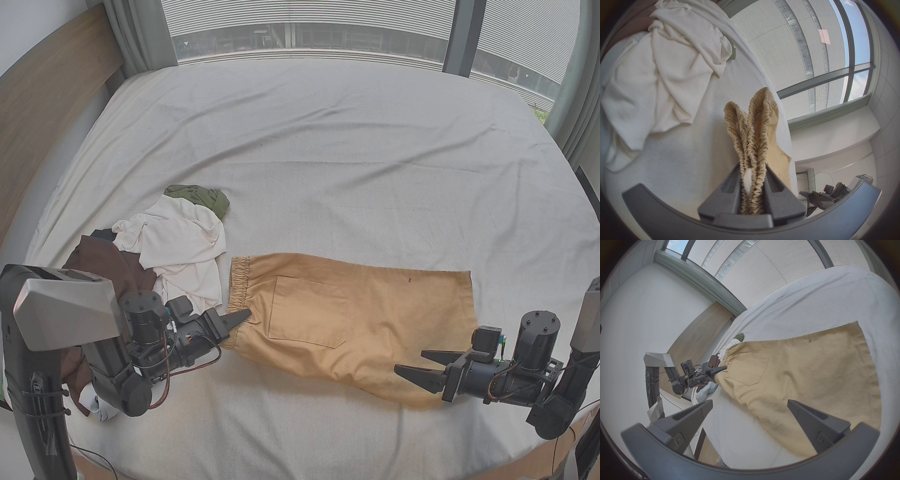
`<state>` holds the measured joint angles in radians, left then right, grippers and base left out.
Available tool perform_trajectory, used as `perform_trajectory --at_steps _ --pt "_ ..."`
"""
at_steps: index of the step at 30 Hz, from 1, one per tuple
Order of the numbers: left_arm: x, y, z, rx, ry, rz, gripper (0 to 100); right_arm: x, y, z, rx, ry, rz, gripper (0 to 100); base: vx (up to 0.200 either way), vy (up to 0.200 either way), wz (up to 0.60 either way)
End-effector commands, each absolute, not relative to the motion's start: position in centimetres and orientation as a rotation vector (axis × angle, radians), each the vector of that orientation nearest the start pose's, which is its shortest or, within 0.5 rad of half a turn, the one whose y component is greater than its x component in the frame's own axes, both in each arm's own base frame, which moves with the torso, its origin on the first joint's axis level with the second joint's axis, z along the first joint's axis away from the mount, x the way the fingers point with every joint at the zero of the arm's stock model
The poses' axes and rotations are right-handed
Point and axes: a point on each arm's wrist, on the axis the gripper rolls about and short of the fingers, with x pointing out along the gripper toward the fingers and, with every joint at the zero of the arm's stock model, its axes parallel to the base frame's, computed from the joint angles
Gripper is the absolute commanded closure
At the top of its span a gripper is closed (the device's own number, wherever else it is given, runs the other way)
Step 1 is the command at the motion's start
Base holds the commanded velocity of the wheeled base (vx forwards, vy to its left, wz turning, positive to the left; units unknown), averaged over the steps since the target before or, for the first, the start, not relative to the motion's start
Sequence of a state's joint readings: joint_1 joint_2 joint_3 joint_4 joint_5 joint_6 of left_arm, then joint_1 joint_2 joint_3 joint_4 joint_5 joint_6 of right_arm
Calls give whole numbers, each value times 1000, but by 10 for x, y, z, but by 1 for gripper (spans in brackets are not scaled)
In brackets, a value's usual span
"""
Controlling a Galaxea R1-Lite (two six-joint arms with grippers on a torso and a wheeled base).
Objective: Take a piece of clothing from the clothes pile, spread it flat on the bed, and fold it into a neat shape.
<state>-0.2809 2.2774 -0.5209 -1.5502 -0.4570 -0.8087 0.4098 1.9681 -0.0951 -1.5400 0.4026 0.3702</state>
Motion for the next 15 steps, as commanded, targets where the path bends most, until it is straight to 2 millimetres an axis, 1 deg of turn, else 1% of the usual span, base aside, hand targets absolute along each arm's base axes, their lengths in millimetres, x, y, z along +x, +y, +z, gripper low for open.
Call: perform_trajectory --at_steps 1,9,11,15 --pt "312 -87 33 -785 483 -605 100 211 99 54 351 487 724 0 0 0 0" --pt "307 -50 49 -795 457 -636 100 211 101 50 352 505 726 0 0 0 0" --pt "306 -49 49 -795 459 -642 100 211 101 48 351 513 725 0 0 0 0" --pt "303 -53 48 -785 470 -651 100 211 102 47 352 519 725 0 0 0 0"
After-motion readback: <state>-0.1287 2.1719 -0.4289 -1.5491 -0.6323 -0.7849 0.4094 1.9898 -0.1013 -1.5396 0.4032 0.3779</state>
